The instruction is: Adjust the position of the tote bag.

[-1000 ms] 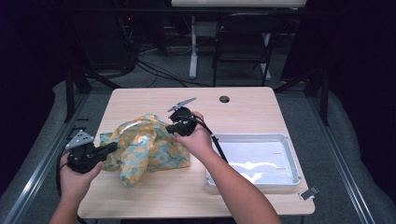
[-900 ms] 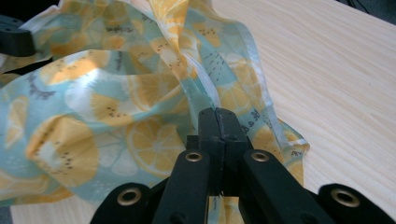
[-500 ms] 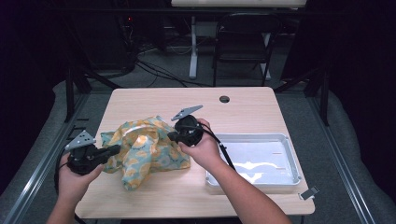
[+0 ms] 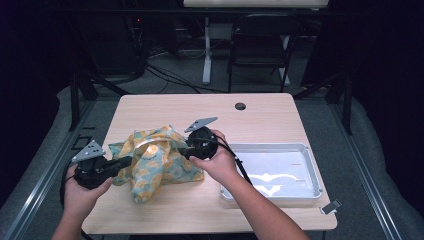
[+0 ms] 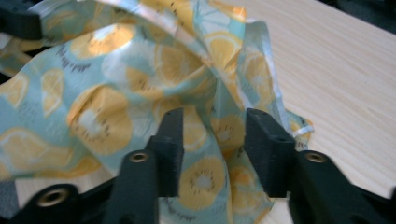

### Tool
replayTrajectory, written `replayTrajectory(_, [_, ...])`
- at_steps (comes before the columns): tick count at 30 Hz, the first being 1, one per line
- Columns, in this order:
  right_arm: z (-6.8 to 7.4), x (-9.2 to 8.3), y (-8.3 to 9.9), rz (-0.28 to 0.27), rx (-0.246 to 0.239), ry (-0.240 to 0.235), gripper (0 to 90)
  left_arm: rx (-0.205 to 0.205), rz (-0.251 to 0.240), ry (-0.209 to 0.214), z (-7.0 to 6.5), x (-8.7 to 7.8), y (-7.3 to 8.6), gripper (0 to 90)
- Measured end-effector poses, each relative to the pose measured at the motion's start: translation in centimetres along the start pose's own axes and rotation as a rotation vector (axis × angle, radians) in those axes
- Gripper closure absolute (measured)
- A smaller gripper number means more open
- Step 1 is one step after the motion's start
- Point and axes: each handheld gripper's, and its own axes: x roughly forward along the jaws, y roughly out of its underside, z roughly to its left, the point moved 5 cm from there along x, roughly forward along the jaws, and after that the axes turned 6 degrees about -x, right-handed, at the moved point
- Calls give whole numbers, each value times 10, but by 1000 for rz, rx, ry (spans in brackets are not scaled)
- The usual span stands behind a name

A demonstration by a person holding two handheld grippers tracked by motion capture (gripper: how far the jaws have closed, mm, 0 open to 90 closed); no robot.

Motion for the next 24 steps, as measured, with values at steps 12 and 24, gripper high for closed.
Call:
replayTrajectory(12, [-2, 27, -22, -6, -52, 71, 429, 9, -16, 31, -5, -4, -3, 900])
replayTrajectory(24, [3, 32, -33, 11, -74, 64, 716, 30, -18, 72, -11, -7, -5, 900])
